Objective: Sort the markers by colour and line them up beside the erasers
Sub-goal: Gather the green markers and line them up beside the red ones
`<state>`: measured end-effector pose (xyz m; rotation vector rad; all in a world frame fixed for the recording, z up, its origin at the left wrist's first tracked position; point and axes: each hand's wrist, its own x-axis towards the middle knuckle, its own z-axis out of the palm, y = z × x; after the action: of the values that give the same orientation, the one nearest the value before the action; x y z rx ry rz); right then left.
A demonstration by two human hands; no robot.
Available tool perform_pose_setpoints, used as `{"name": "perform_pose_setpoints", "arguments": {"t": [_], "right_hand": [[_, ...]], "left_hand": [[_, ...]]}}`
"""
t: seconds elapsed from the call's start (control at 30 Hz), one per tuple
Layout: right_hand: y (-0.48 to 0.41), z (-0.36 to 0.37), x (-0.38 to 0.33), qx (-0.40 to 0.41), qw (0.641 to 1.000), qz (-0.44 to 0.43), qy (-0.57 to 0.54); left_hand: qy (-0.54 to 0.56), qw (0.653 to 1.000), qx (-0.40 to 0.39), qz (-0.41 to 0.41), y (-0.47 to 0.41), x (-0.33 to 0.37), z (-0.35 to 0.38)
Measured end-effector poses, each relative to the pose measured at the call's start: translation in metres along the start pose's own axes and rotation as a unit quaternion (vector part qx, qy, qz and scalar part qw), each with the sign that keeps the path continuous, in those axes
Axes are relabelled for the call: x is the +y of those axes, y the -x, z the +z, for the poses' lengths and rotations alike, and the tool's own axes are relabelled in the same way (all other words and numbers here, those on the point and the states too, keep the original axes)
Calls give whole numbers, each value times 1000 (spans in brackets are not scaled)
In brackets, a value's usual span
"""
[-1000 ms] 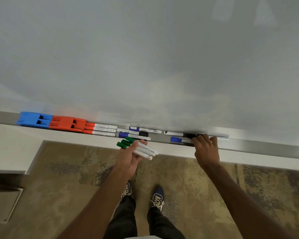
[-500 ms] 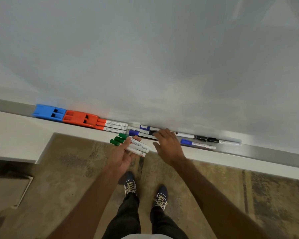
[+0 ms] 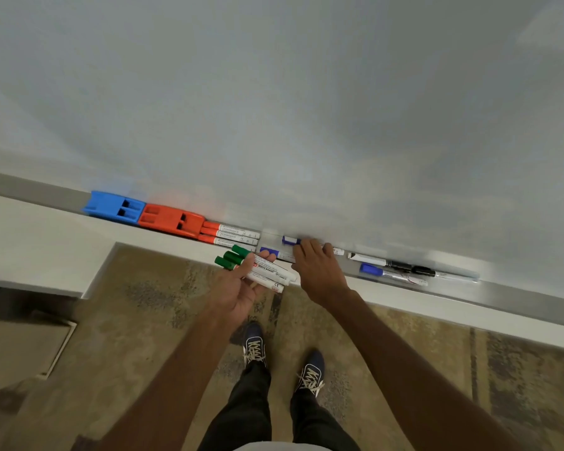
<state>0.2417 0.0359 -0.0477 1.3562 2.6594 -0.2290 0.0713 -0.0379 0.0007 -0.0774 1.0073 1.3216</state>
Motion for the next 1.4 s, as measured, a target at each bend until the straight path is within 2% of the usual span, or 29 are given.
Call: {"name": "perform_pose_setpoints", "arguments": {"t": [0.33,0.57,0.7,0.9,1.4], "right_hand": [[6,-7,7,0,1000,-6,-16],[45,-4,41,71,994,86,-19],[74,6,75,60,990,128,10],[99,14,109,73,986,142,44],[109,14,124,172,967,189,14]], "left_hand": [[-37,999,-4,6,2,-1,2],[-16,1000,-3,-6,2,-5,10],[-13,1000,6,-21,2,-12,13],[-15,999,10,-38,2,-23,22],[-40,998,-1,-43,9,-32,36]]}}
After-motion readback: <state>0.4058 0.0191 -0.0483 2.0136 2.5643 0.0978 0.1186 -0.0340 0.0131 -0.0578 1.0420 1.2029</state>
